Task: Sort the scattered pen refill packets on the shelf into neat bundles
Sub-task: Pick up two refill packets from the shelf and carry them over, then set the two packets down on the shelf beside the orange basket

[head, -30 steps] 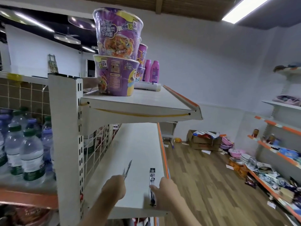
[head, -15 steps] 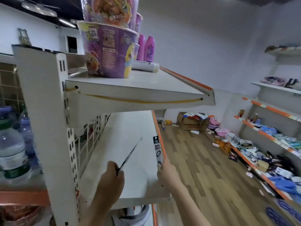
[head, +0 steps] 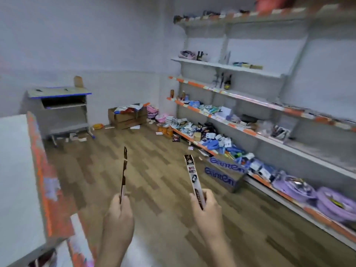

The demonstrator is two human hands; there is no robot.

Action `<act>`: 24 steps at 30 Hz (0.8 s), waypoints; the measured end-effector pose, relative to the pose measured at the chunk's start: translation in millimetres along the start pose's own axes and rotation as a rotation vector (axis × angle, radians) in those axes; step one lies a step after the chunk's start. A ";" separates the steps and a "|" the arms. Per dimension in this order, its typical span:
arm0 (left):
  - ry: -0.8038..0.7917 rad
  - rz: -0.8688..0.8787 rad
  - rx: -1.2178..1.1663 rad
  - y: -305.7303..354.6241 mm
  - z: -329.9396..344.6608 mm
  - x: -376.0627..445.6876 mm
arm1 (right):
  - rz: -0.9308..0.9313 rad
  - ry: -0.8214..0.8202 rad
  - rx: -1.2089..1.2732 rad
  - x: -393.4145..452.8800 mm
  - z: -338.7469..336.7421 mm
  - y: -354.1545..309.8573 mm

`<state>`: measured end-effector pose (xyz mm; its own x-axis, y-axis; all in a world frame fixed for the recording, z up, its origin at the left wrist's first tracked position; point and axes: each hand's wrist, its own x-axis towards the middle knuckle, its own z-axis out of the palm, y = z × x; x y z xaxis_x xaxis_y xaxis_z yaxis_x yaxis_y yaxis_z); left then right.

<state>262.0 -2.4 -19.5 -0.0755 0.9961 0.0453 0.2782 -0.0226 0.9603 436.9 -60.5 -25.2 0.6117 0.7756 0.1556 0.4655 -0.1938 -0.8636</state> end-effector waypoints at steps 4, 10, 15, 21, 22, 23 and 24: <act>-0.237 0.068 -0.055 20.6 112.0 -5.0 | 0.058 0.130 -0.046 35.0 -78.5 63.2; -0.453 0.184 -0.028 66.6 270.5 -30.3 | 0.167 0.314 -0.113 84.5 -196.9 139.0; -0.624 0.310 0.081 96.2 364.4 -56.5 | 0.296 0.412 -0.104 115.3 -263.6 182.3; -0.668 0.324 0.064 124.0 456.0 -32.6 | 0.366 0.449 -0.097 168.8 -304.9 218.7; -0.676 0.319 0.055 128.0 473.3 -25.9 | 0.372 0.453 -0.100 182.3 -310.0 224.6; -0.688 0.313 0.048 132.9 489.5 -19.1 | 0.377 0.461 -0.112 196.5 -314.3 229.8; -0.704 0.308 0.042 139.2 506.1 -11.0 | 0.379 0.471 -0.132 212.2 -319.0 234.6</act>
<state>786.2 26.5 -25.7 0.6345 0.7651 0.1101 0.2248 -0.3189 0.9207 880.0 -133.0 -41.8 0.9527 0.2956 0.0705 0.2173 -0.5002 -0.8382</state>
